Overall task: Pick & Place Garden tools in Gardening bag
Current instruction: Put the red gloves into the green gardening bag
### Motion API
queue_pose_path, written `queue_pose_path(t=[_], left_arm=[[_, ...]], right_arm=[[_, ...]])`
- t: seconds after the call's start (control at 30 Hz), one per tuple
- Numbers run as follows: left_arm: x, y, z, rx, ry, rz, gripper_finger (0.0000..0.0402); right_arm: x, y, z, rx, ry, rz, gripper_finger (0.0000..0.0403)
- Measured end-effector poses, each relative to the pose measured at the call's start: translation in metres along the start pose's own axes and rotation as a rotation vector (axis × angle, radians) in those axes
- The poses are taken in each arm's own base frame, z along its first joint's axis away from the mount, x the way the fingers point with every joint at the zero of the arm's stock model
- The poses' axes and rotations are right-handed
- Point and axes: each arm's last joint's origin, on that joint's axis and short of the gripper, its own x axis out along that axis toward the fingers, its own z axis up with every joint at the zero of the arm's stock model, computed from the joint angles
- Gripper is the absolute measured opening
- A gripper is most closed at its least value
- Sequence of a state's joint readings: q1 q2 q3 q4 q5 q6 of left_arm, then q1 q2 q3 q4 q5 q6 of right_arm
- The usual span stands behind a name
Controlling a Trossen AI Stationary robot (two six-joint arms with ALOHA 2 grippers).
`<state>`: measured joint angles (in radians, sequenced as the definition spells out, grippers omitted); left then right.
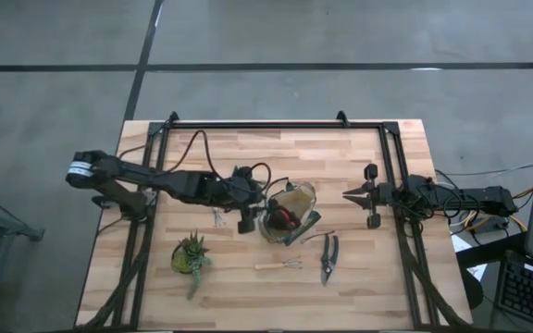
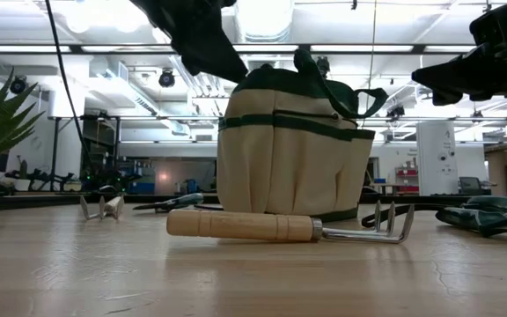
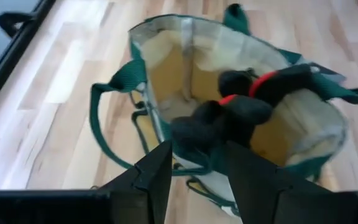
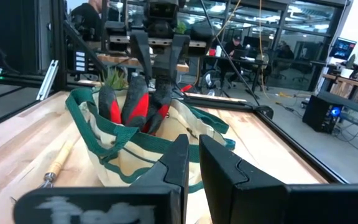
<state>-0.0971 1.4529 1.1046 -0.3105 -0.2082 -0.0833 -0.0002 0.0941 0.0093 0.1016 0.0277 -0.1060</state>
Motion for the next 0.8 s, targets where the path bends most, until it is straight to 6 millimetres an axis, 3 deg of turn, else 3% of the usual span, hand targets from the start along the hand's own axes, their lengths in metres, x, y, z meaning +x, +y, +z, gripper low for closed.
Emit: queue_pose_path(t=[0.4,0.67,0.8], left_arm=[[0.017,-0.004,0.001,0.002,-0.057,-0.045,0.0151],[0.017,-0.015,0.007,0.034,-0.126,-0.407,0.0151],[0.019,-0.012,0.003,0.002,-0.085,-0.31,0.0151]], right_arm=[[0.0,0.0,0.0,0.0,0.0,-0.001,0.0034],[0.0,0.0,0.0,-0.001,0.0,-0.001,0.0034],[0.0,0.0,0.0,-0.001,0.0,0.0,0.0034]])
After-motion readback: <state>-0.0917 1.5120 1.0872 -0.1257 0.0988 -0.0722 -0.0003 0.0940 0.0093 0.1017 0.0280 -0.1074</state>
